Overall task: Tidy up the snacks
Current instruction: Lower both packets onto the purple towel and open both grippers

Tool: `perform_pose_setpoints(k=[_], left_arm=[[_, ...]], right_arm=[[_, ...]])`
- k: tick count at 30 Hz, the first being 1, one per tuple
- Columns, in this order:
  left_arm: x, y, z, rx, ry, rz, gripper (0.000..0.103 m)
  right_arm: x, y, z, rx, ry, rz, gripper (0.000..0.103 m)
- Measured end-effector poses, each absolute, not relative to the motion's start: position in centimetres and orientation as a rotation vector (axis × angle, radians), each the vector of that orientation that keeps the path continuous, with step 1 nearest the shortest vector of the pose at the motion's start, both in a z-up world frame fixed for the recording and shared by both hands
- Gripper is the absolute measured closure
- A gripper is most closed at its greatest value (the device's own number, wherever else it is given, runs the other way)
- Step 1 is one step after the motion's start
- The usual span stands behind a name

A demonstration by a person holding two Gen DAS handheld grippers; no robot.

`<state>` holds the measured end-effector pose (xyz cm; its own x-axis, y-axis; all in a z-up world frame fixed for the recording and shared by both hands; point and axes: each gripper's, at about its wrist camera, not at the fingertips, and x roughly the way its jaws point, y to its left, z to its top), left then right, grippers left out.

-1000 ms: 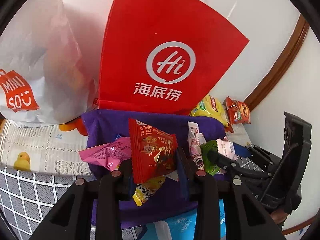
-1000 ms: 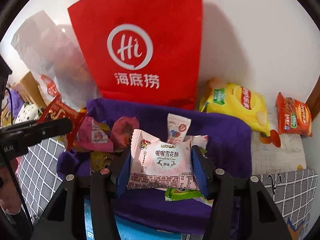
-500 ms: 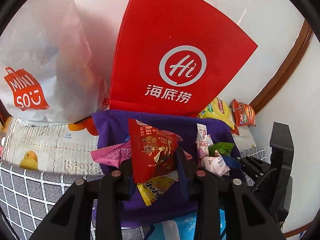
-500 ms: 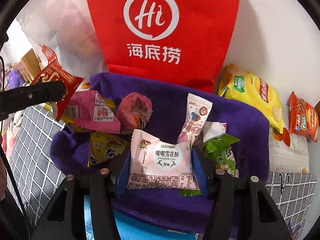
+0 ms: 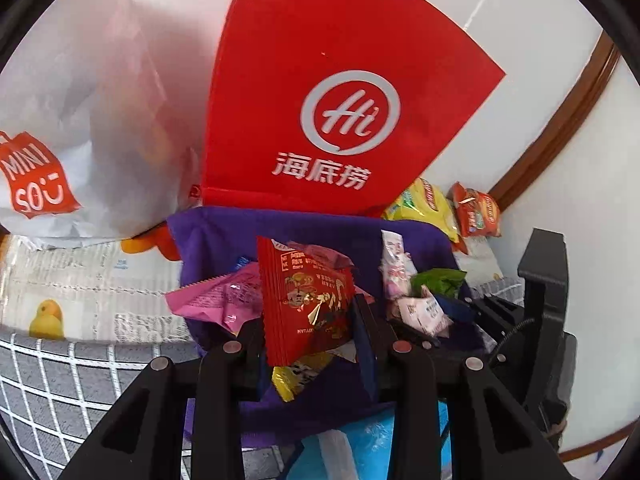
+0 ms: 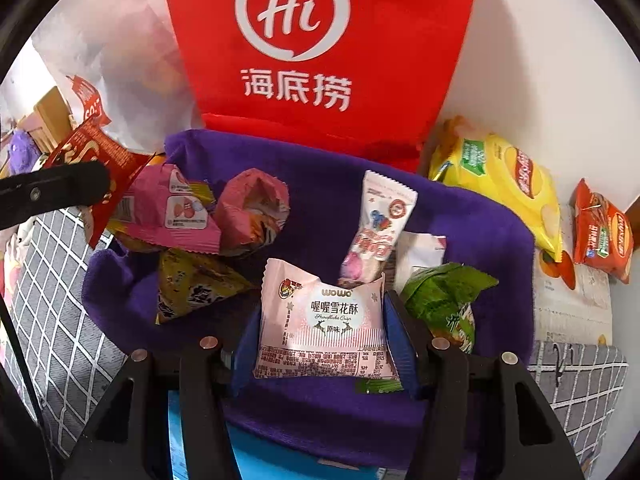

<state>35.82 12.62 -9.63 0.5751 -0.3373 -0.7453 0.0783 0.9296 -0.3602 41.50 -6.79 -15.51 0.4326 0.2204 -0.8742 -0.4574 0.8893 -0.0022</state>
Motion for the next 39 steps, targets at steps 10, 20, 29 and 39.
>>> perform_pose_setpoints(k=[10,20,29,39], left_arm=[[36.5,10.4,-11.2,-0.257,1.01,-0.296,0.07],[37.1,9.1,-12.7,-0.247,1.049,-0.304,0.071],[37.4,8.9,-13.5,-0.24,1.068,-0.299,0.073],[37.7,8.7,-13.7,-0.234,1.073,-0.296,0.074]], right_arm=[[42.4,-8.5,-15.6,-0.248,1.052,0.365,0.046],[42.3,-7.9,-16.1,-0.262,1.06,0.38,0.046],[42.6,-7.6,-17.0,-0.263,1.081,0.377,0.045],[42.6,-7.6,-17.4,-0.263,1.086,0.376,0.044]])
